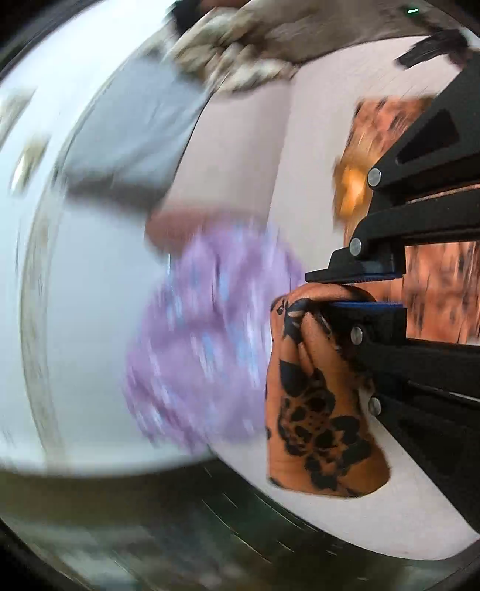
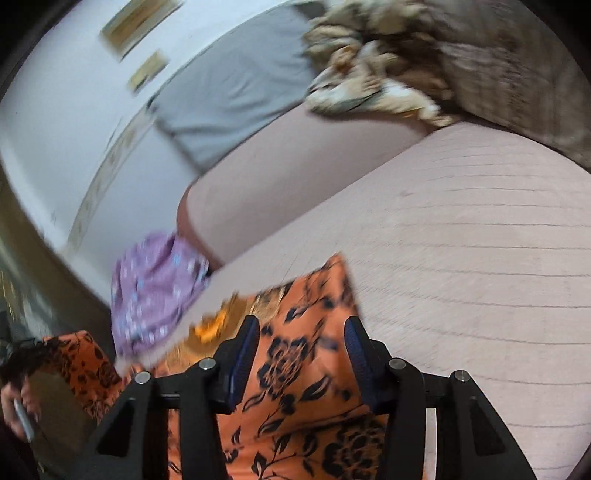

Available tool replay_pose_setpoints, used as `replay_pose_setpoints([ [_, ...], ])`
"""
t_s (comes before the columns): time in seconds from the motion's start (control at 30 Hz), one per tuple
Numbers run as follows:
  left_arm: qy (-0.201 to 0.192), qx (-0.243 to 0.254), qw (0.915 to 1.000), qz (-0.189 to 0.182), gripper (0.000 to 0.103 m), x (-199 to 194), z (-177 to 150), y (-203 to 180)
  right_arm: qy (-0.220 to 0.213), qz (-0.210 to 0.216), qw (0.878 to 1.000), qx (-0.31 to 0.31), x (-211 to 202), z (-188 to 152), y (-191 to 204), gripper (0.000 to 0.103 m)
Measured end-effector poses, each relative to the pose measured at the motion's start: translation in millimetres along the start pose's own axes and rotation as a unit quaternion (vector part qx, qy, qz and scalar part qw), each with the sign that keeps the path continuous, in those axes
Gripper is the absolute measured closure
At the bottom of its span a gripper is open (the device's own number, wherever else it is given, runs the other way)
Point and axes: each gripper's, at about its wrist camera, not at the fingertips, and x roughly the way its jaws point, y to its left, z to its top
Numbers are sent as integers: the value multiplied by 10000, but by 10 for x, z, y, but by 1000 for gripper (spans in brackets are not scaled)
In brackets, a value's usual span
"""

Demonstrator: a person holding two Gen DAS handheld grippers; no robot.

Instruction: Fold small clothes

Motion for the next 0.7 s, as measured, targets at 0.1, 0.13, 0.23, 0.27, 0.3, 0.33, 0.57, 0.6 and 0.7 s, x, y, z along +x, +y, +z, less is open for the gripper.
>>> replay_pose_setpoints([
  [0.1,101,528,9968,-597,95,-92,-53,-891,-239,-2,9990,374,-171,140,-198,52],
  [0.13,172,632,9944,-827,94,-88,-94,-1113,-294,1,9985,458,-207,168,-250,52],
  [0.23,915,1010,9766,-1667,55,-42,-279,-1791,-322,-33,9971,693,-264,221,-390,51],
  [0.27,1046,1125,9720,-1780,47,-60,-348,-1932,-284,2,9964,798,-268,230,-437,49],
  [0.3,955,1230,9702,-1857,46,-126,-412,-2021,-205,93,9955,920,-259,237,-473,47],
  [0.33,821,1317,9694,-1904,42,-204,-458,-2054,-132,203,9947,996,-245,242,-491,45],
  [0.57,505,922,9863,-1269,28,-73,-611,-1304,350,493,9953,751,-53,143,-313,41],
  [0.6,540,820,9892,-1091,27,19,-656,-1170,485,515,9955,630,7,112,-242,41],
  [0.7,749,508,9942,-584,27,303,-966,-698,908,583,9937,294,175,1,-56,41],
])
